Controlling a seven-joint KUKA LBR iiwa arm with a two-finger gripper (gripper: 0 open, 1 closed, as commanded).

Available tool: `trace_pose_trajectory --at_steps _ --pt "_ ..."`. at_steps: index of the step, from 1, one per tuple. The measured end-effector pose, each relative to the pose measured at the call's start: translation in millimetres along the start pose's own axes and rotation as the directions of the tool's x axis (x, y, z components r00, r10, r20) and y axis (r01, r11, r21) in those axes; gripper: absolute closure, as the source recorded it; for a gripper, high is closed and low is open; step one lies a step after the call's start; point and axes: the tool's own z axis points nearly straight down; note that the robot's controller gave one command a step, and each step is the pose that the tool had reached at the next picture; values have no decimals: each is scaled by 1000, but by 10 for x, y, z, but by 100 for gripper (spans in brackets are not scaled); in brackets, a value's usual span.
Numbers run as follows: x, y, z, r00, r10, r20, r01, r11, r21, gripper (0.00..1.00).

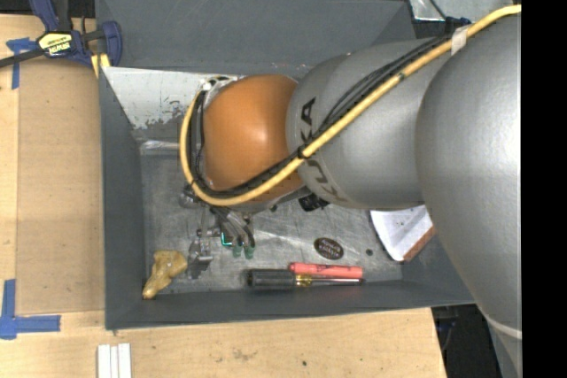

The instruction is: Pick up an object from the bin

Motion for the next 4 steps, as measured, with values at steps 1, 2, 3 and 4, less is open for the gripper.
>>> trace_pose_trajectory --at_steps 1,2,3,4 --pt "-22 -6 -38 1000 3 7 -3 1000 -2 0" --pt "-16 145 194 952 -305 8 305 952 1 0" --pt "2 273 498 895 -445 7 445 895 1 0" --pt "45 268 352 790 -613 8 613 790 2 0"
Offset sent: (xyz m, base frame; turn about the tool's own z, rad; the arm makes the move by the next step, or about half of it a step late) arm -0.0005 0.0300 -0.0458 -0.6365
